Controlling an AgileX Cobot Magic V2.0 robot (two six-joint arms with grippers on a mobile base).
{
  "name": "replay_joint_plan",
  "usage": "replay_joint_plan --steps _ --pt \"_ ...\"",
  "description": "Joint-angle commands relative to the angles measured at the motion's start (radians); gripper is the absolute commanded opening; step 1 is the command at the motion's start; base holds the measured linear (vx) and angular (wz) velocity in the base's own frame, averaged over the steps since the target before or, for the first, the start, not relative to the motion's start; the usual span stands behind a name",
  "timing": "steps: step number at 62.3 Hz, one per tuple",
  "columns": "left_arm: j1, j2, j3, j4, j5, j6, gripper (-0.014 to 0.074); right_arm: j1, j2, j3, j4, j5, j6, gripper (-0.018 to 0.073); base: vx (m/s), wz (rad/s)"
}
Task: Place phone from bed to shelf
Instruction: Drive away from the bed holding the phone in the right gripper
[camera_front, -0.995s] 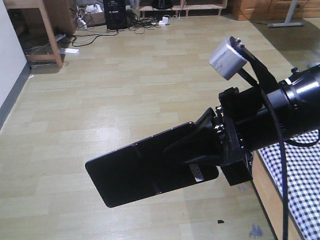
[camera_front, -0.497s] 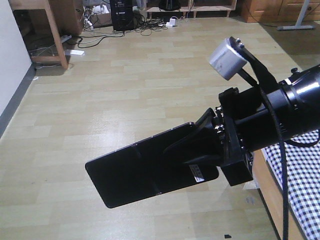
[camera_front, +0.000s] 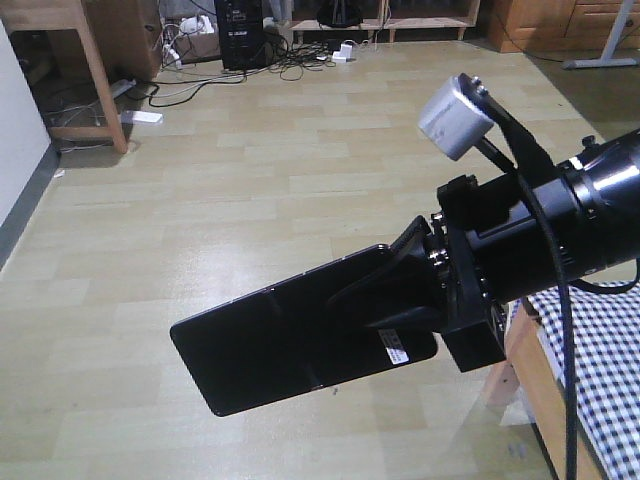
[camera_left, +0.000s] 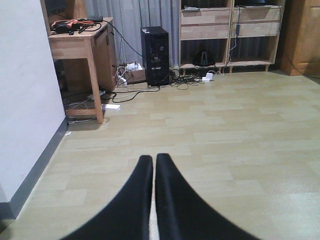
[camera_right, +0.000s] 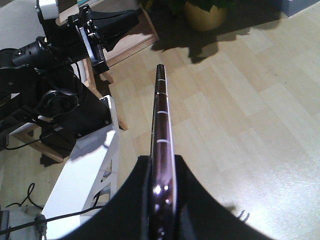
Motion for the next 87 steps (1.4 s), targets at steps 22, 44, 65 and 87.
replay_joint_plan --steps 22,44,65,87 --pt "0.001 -0.007 0.006 -0.009 -0.074 0.0 0.0001 -0.002 -0.031 -0.028 0.079 0.052 -0.003 -0.0002 0.32 -0.04" --pt "0.001 -0.007 0.006 -0.009 -0.074 0.0 0.0001 -0.002 -0.031 -0.028 0.079 0.052 -0.003 -0.0002 0.35 -0.02" --pt "0.001 -0.007 0.006 -0.009 -0.074 0.0 0.0001 -0.002 -0.031 -0.028 0.079 0.052 -0.003 -0.0002 0.36 -0.02" --pt "0.001 -0.007 0.006 -0.009 -0.074 0.0 0.0001 -0.002 -0.031 -0.028 0.079 0.052 -0.003 -0.0002 0.37 -0.07"
